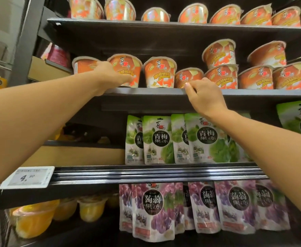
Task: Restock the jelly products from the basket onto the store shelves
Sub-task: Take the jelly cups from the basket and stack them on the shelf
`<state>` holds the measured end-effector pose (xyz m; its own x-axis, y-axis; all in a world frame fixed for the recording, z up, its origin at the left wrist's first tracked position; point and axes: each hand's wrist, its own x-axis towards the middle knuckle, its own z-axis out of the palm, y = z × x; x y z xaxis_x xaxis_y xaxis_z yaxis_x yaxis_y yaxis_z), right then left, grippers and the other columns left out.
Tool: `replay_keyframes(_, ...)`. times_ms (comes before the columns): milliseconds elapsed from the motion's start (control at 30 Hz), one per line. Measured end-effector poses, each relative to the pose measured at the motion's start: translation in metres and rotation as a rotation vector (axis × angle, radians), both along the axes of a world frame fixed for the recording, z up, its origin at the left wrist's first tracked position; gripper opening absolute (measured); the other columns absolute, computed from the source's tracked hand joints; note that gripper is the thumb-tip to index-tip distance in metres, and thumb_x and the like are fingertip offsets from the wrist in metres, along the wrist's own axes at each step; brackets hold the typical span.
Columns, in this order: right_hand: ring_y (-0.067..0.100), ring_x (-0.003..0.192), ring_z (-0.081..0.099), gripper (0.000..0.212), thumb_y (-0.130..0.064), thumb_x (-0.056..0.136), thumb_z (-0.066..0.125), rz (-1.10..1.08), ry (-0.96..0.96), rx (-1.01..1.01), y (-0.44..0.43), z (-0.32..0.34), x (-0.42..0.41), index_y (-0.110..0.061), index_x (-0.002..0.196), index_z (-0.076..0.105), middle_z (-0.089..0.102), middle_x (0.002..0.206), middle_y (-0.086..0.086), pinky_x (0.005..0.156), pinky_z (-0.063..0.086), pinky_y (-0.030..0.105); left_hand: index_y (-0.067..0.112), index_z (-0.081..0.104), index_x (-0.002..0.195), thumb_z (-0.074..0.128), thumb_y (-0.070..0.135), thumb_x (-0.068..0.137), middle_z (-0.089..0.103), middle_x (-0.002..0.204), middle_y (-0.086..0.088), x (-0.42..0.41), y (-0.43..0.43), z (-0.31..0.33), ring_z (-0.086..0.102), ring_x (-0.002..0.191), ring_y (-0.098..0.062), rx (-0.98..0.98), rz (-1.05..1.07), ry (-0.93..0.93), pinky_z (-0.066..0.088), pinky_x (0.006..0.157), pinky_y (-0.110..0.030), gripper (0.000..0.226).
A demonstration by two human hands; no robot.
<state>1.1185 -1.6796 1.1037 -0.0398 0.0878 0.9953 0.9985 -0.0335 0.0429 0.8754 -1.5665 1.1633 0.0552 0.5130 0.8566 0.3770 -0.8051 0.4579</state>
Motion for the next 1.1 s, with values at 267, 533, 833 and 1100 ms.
replay_keyframes(267,0.017,0.083,0.044,0.04,-0.029,0.104,0.037,-0.026,0.036,-0.069,-0.006,0.001,-0.004,-0.026,0.064,0.039,0.046,0.073,-0.003,0.07,0.031,0.032,0.004,0.049,0.132,0.07,0.053,0.082,0.057,0.129,-0.012,0.007,-0.002,-0.017,0.056,0.119,-0.024,0.058,0.106,-0.202,0.049,0.102,-0.042,0.072)
replay_keyframes(533,0.025,0.09,0.056,0.042,-0.029,0.105,0.03,-0.063,0.097,-0.059,-0.009,-0.02,-0.02,-0.008,0.092,0.065,0.06,0.088,0.008,0.09,0.041,0.04,0.019,0.061,0.103,0.055,0.028,0.094,0.055,0.088,0.014,0.001,-0.04,-0.092,0.054,0.079,-0.002,0.219,-0.059,-0.388,0.038,0.064,-0.013,0.013)
replay_keyframes(833,0.0,0.103,0.057,0.031,-0.023,0.096,0.044,0.324,0.167,-0.248,-0.077,-0.171,-0.056,-0.022,0.115,0.069,0.067,0.111,-0.01,0.089,0.039,0.008,0.03,0.062,0.08,0.054,0.021,0.086,0.064,0.078,0.012,-0.016,-0.106,-0.291,0.059,0.07,0.003,0.076,-0.377,-0.191,0.044,0.061,-0.008,0.014)
replay_keyframes(1100,0.018,0.073,0.069,0.025,-0.004,0.093,0.05,0.743,0.769,-0.652,-0.133,-0.496,-0.06,-0.02,0.087,0.069,0.071,0.078,0.001,0.07,0.054,0.037,0.017,0.062,0.074,0.056,0.011,0.088,0.06,0.053,0.01,0.017,-0.165,-0.587,0.056,0.049,-0.002,-0.736,-0.32,-0.126,0.043,0.049,-0.016,0.016)
